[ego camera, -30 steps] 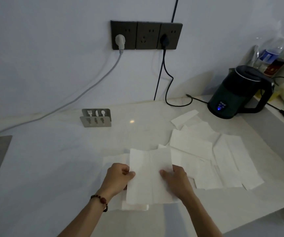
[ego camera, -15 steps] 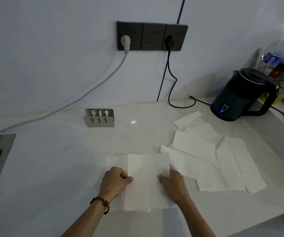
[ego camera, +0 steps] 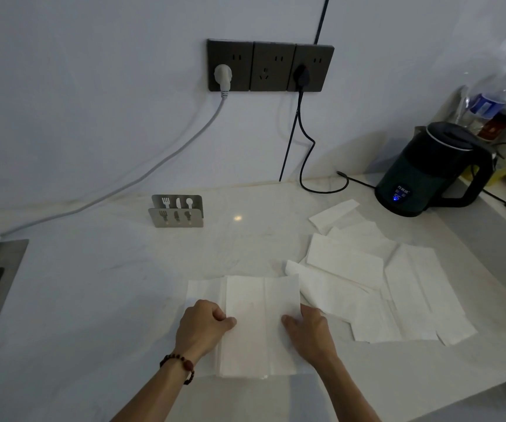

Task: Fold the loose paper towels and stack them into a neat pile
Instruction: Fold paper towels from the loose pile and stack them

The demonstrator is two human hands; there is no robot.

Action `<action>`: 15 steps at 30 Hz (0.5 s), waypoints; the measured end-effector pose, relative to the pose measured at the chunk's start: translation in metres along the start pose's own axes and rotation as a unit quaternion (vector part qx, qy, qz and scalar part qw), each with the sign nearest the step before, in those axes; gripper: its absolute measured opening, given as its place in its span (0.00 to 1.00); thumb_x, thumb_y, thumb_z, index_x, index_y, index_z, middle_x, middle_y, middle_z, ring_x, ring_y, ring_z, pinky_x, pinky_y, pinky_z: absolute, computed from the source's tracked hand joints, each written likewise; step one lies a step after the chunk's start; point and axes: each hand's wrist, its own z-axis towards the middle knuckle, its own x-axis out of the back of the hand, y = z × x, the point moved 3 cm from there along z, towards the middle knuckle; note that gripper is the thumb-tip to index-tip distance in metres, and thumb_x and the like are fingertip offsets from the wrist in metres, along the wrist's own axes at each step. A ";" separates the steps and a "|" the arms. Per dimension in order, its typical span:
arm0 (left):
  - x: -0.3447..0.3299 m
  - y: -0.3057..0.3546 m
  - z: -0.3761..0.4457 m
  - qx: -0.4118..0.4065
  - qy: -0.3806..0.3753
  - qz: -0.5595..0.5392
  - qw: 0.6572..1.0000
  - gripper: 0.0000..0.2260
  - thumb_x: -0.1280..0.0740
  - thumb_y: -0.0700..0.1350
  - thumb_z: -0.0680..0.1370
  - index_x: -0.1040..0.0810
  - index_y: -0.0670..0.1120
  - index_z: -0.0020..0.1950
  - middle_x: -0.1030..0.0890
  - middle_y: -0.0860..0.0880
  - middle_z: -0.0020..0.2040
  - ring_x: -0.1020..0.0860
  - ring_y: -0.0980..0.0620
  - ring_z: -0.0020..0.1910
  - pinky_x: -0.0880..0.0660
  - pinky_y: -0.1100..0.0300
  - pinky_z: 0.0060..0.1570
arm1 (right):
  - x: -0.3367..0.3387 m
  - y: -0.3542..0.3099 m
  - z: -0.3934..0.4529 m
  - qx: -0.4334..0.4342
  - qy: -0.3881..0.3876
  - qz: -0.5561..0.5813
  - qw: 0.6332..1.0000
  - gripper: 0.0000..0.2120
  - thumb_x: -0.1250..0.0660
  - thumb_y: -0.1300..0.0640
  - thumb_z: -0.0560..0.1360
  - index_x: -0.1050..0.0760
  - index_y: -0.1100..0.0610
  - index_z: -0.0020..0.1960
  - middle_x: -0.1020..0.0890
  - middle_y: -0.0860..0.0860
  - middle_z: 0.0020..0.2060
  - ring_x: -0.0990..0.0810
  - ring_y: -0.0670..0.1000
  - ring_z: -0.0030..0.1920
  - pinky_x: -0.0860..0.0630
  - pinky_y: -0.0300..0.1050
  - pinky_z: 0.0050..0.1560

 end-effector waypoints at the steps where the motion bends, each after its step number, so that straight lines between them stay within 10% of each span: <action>1: 0.000 0.000 0.000 0.000 0.000 0.002 1.000 0.10 0.25 0.50 0.71 0.19 0.44 0.37 0.18 0.53 0.34 0.20 0.57 0.36 0.24 0.62 0.37 | 0.000 0.000 -0.001 0.001 0.003 -0.003 1.000 0.11 0.35 0.53 0.77 0.23 0.57 0.56 0.18 0.53 0.50 0.20 0.57 0.52 0.23 0.50 0.53; 6: 0.002 -0.001 -0.002 0.001 0.023 -0.010 1.000 0.11 0.26 0.53 0.72 0.22 0.48 0.36 0.20 0.54 0.33 0.22 0.57 0.34 0.29 0.63 0.32 | 0.002 -0.002 -0.008 0.033 0.094 -0.029 0.995 0.28 0.33 0.53 0.76 0.38 0.54 0.73 0.26 0.53 0.62 0.25 0.54 0.61 0.28 0.47 0.58; 15: 0.030 -0.031 -0.003 0.019 0.123 0.152 0.981 0.12 0.36 0.57 0.77 0.29 0.50 0.53 0.23 0.54 0.49 0.22 0.52 0.43 0.28 0.60 0.38 | -0.031 -0.031 -0.022 0.331 0.075 -0.253 0.906 0.20 0.33 0.43 0.70 0.22 0.49 0.58 0.21 0.50 0.62 0.23 0.53 0.64 0.25 0.48 0.59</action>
